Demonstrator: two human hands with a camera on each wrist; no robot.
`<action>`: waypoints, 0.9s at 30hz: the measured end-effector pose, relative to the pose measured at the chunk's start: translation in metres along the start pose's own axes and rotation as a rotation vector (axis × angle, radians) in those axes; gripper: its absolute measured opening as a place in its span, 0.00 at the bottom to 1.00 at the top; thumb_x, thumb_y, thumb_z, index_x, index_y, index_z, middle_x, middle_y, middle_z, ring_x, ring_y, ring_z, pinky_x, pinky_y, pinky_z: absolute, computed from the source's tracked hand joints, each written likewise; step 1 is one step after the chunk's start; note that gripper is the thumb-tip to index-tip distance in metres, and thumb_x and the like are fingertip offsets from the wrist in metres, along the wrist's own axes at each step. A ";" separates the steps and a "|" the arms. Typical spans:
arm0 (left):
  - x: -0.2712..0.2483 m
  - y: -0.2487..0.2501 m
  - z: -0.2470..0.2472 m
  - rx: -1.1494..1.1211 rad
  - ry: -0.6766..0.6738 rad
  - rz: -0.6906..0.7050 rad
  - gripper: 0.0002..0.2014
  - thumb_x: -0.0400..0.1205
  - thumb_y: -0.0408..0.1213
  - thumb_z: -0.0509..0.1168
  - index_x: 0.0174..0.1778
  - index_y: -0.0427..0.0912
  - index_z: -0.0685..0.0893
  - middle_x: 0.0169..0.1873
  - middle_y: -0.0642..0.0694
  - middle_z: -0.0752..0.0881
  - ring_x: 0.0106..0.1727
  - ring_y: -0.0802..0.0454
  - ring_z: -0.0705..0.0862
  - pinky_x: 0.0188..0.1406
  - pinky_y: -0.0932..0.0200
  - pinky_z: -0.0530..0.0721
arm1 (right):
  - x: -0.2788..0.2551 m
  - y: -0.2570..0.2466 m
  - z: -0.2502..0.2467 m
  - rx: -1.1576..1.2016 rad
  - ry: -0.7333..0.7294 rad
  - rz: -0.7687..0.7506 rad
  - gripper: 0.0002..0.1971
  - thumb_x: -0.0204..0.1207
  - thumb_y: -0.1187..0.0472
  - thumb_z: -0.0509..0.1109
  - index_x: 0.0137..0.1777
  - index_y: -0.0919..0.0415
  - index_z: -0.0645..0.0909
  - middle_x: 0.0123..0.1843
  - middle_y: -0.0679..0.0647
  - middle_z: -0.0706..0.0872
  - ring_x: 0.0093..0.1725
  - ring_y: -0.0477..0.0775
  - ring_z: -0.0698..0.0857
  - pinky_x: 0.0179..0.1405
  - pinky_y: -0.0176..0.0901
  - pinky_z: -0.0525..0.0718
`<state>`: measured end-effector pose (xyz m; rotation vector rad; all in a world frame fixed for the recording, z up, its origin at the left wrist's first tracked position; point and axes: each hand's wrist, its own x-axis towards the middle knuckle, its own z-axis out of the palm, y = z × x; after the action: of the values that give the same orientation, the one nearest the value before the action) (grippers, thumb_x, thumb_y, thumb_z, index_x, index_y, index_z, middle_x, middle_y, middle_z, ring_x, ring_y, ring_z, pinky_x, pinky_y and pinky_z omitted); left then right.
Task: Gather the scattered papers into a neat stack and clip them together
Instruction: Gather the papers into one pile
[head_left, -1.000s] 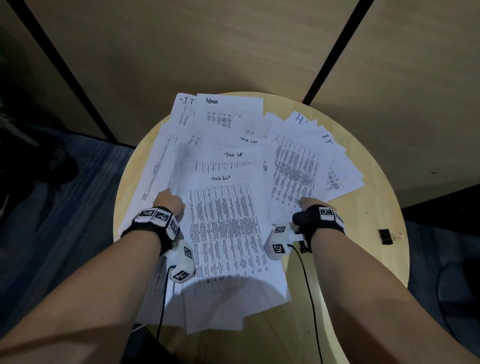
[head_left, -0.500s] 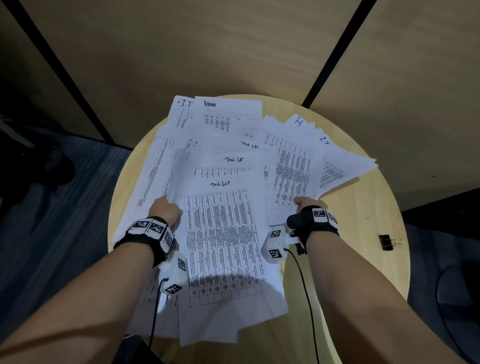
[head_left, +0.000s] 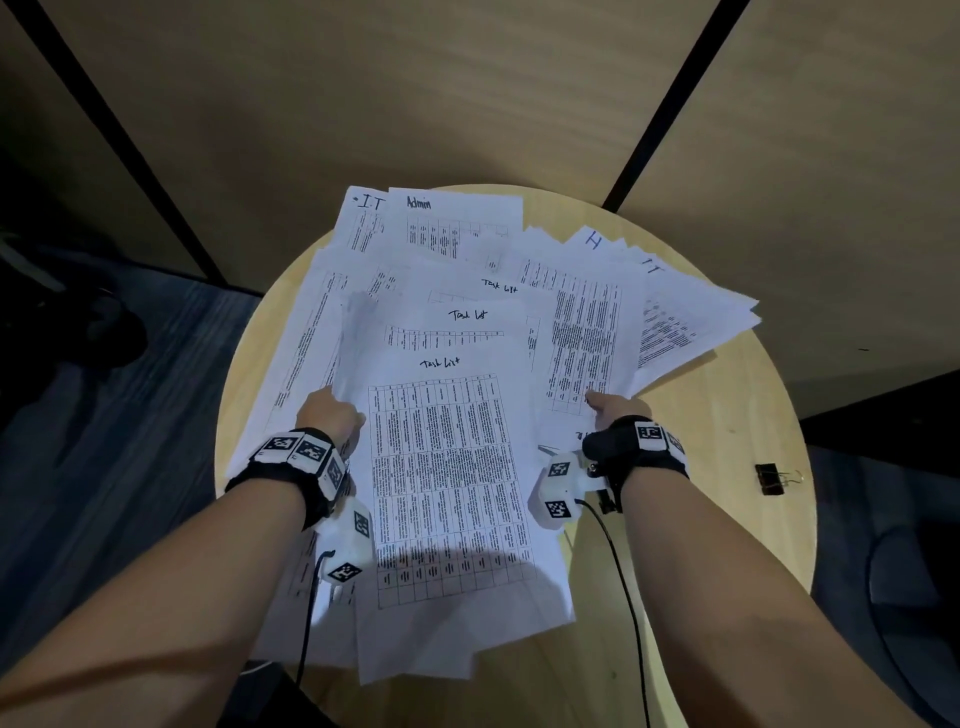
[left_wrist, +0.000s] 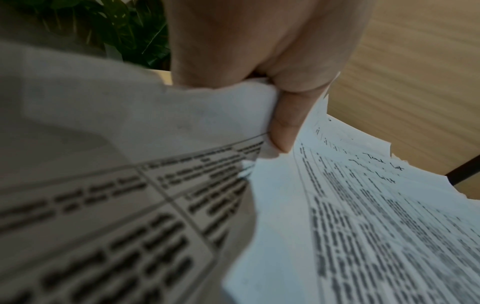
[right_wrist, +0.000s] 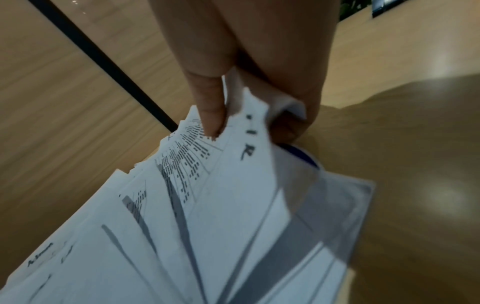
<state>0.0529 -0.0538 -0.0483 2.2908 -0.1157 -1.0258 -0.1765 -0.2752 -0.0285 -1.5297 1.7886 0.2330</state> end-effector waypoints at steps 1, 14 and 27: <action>-0.001 0.000 -0.001 -0.003 -0.002 -0.004 0.03 0.80 0.24 0.62 0.42 0.34 0.74 0.26 0.42 0.77 0.29 0.46 0.77 0.32 0.60 0.74 | -0.001 -0.001 -0.001 -0.039 0.025 0.001 0.24 0.80 0.67 0.58 0.77 0.56 0.68 0.76 0.61 0.72 0.74 0.65 0.72 0.66 0.40 0.75; -0.017 -0.017 -0.009 0.024 -0.122 -0.036 0.17 0.79 0.31 0.67 0.62 0.28 0.76 0.47 0.35 0.81 0.47 0.39 0.79 0.42 0.53 0.74 | -0.032 0.058 -0.063 0.485 0.383 0.049 0.20 0.81 0.71 0.57 0.73 0.70 0.70 0.69 0.67 0.78 0.64 0.66 0.81 0.47 0.46 0.81; -0.034 -0.014 -0.007 -0.035 -0.090 -0.031 0.18 0.81 0.36 0.64 0.63 0.28 0.76 0.32 0.38 0.78 0.31 0.43 0.77 0.27 0.60 0.71 | -0.068 0.058 -0.049 0.636 -0.009 -0.232 0.08 0.78 0.66 0.69 0.56 0.63 0.81 0.57 0.63 0.86 0.54 0.65 0.85 0.52 0.55 0.82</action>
<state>0.0319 -0.0281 -0.0311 2.2216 -0.0983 -1.1378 -0.2501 -0.2359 0.0307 -1.2405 1.4600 -0.4076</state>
